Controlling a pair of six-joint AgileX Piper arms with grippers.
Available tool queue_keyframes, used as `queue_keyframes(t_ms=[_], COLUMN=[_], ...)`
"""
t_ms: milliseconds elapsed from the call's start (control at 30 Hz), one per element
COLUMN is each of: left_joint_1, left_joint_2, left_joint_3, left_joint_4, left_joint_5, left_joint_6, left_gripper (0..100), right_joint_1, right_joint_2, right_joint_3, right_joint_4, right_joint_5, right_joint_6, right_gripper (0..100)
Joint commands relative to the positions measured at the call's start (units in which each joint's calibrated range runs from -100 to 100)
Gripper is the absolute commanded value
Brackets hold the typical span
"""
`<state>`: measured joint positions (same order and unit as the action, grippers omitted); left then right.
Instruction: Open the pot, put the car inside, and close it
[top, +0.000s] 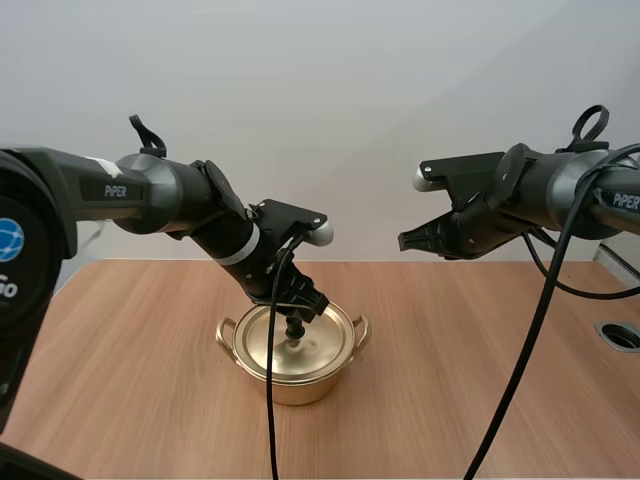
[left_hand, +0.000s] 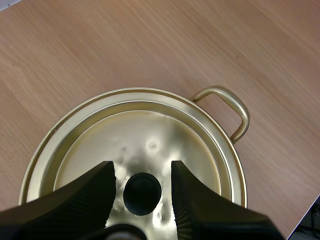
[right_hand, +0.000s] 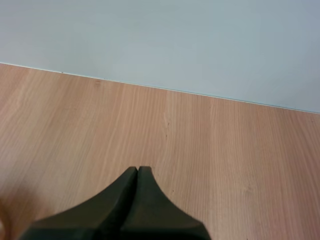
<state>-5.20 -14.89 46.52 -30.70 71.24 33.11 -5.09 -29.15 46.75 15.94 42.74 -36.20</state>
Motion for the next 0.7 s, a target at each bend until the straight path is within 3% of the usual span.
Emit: queue_keyframes(t_ms=[0, 100, 200, 233, 433, 667], left_joint_1=[0.01, 0.01, 0.01, 0.01, 0.01, 0.01], left_joint_2=[-0.65, -3.54, -8.65, -10.29, -24.13, -39.95], left_joint_3=[-1.32, -6.1, -12.43, -13.78, -17.46, -17.46], left_joint_4=[0.48, 0.77, 1.92, 2.42, 5.74, 6.04], left_joint_5=[-0.37, -0.51, -0.97, -2.23, -7.9, -4.98], left_joint_6=[0.0, -1.74, -4.56, -5.69, -11.24, -13.97], left_gripper=[60, 54, 19, 0, 0, 0], right_joint_1=[0.0, 0.0, 0.0, 0.0, 0.0, 0.07], right_joint_2=[-0.05, -0.05, -0.05, -0.2, -4.12, -19.53], right_joint_3=[-0.02, -0.02, -0.41, -0.41, -0.41, -0.26], right_joint_4=[0.17, 2.62, 7.07, 7.97, 11.07, 17.54], right_joint_5=[-0.19, -0.5, -0.5, -0.5, 3.61, 5.45], right_joint_6=[-0.06, -0.06, -0.06, -0.06, 1.84, -6.77], right_gripper=[0, 0, 0, 0, 0, 0])
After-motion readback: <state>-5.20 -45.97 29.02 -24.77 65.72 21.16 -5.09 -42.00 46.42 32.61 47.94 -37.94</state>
